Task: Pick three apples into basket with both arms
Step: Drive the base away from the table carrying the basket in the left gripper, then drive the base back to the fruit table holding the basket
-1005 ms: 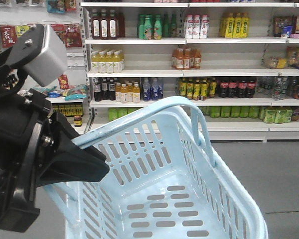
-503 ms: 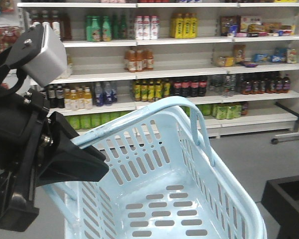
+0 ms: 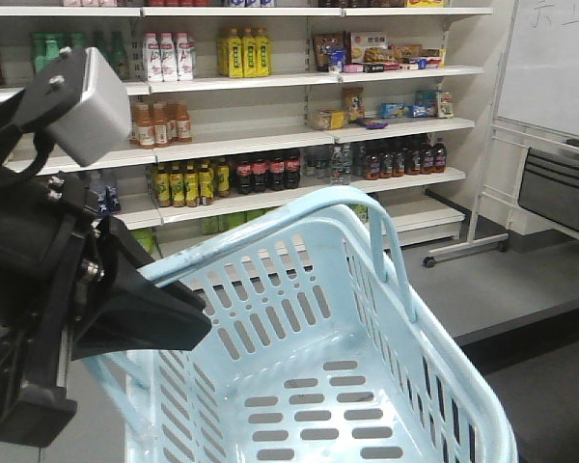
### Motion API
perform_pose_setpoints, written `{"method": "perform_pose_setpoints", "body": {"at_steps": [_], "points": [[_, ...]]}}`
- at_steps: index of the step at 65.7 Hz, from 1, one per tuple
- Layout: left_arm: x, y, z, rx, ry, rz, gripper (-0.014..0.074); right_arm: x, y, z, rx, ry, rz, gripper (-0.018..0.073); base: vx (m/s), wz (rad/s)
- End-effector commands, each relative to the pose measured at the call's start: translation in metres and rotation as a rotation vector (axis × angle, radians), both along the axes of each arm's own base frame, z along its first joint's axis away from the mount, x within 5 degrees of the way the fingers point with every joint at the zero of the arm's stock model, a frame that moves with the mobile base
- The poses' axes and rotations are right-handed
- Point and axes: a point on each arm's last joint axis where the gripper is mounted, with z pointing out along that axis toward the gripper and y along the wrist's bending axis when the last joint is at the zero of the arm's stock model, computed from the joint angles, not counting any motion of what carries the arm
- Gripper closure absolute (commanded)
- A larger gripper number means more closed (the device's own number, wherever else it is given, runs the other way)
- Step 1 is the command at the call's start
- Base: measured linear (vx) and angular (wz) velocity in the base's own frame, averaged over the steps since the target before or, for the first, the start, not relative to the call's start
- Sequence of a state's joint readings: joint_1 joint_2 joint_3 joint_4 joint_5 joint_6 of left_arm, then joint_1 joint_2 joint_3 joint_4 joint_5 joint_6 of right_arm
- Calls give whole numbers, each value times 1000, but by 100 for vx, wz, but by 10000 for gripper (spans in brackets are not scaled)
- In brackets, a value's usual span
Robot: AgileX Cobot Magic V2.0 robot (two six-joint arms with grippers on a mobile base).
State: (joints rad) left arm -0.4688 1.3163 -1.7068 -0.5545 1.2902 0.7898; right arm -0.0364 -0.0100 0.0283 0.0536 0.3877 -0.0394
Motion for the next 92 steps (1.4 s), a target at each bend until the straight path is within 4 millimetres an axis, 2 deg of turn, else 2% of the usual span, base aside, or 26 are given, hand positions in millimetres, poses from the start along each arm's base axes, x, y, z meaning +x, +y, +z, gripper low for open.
{"method": "perform_pose_setpoints", "body": {"at_steps": [1, 37, 92], "points": [[-12, 1, 23, -123, -71, 7, 603, 1, -1, 8, -12, -82, -8, 564, 8, -17], [-13, 2, 23, -122, -71, 6, 603, 1, -1, 8, -12, -83, -8, 564, 12, -43], [-14, 3, 24, -125, -75, 5, 603, 1, -1, 8, -12, -82, -8, 564, 15, -65]]}}
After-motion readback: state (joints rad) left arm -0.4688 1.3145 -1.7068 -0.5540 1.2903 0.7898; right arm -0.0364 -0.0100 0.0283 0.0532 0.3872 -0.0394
